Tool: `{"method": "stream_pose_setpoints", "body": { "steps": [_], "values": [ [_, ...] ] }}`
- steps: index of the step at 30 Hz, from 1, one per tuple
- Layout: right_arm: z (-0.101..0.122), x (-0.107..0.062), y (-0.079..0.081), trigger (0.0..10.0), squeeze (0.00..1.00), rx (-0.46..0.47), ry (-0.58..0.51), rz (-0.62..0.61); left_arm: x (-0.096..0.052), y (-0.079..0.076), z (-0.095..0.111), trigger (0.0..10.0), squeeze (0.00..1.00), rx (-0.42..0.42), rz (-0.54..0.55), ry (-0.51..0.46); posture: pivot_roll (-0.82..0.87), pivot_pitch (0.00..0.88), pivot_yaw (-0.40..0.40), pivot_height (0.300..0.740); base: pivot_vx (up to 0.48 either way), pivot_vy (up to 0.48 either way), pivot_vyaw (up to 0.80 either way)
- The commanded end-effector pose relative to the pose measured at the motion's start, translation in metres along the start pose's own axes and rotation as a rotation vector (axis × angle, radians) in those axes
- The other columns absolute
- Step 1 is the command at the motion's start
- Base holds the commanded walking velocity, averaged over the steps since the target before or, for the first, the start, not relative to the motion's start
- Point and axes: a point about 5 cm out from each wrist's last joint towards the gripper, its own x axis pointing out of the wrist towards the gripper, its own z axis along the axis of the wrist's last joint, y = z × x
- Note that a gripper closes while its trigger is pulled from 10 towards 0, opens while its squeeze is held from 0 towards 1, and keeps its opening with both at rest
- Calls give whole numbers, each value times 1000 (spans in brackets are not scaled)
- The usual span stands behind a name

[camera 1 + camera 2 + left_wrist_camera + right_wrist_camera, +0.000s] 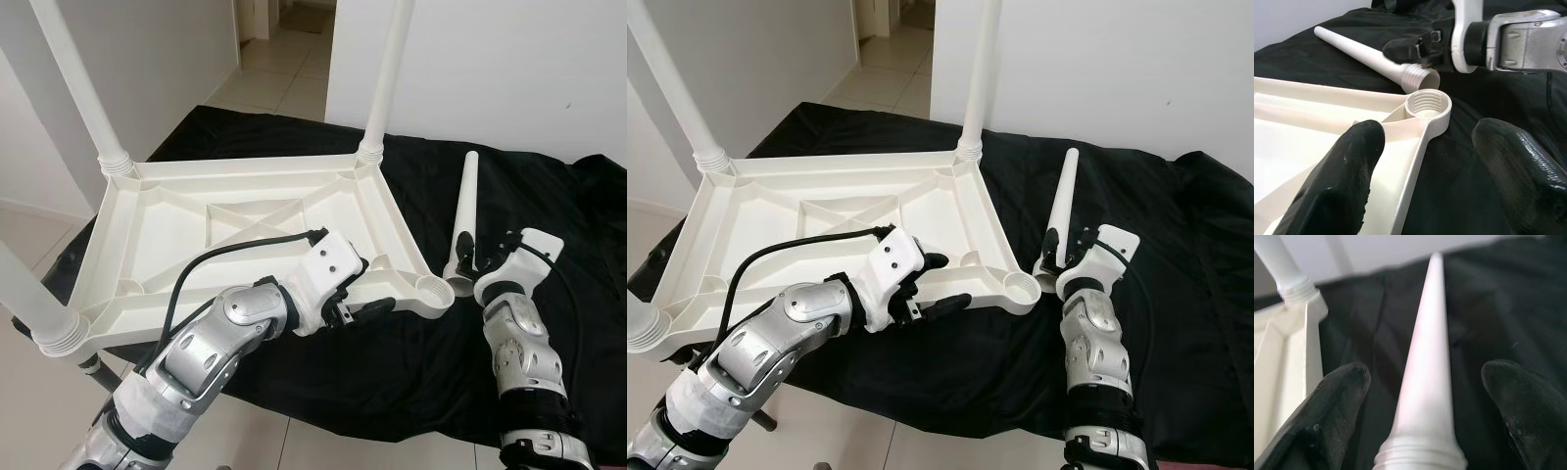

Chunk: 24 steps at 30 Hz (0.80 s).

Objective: Building children table

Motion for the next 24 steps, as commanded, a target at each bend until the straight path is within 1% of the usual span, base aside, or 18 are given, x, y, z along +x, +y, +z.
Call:
{"method": "stream_pose_setpoints", "body": {
  "steps": [1,5,9,11,12,13,15,16,17,19,24],
  "values": [
    [-4,3,0,10000,0,3,47,-3,2,-4,0,10000,0,19,-102,5,-47,0,-28,740,0,0,0],
    [-4,7,4,10000,0,-11,62,10,3,-2,2,10000,0,21,-92,-4,-48,0,-29,740,0,0,0],
    [-10,12,8,10000,0,-42,145,1,3,-2,2,10000,0,21,-88,-8,-46,0,-32,740,0,0,0],
    [-10,12,8,10000,0,-42,145,1,3,-2,2,10000,0,21,-88,-8,-46,0,-32,740,0,0,0],
    [-13,12,10,10000,0,-52,173,0,3,-2,3,10000,0,21,-84,-9,-41,0,-36,740,0,0,0],
    [-13,12,10,10000,0,-52,173,0,3,-2,3,10000,0,21,-84,-9,-41,0,-36,740,0,0,0],
    [-23,12,12,10000,0,-78,238,-7,2,-1,3,10000,0,25,-77,-10,-28,0,-48,740,0,0,0],
    [-23,12,12,10000,0,-78,238,-7,2,-1,3,10000,0,25,-77,-10,-28,0,-48,740,0,0,0],
    [-28,11,12,10000,0,-87,270,-14,2,-1,4,10000,0,26,-74,-11,-28,0,-48,740,0,0,0],
    [-32,10,13,10000,0,-97,291,-17,1,-1,4,10000,0,25,-70,-12,-25,0,-49,740,0,0,0],
    [-38,8,13,10000,0,-71,331,-25,1,-2,4,10000,0,24,-65,-15,-20,0,-55,740,0,0,0]
  ]
}}
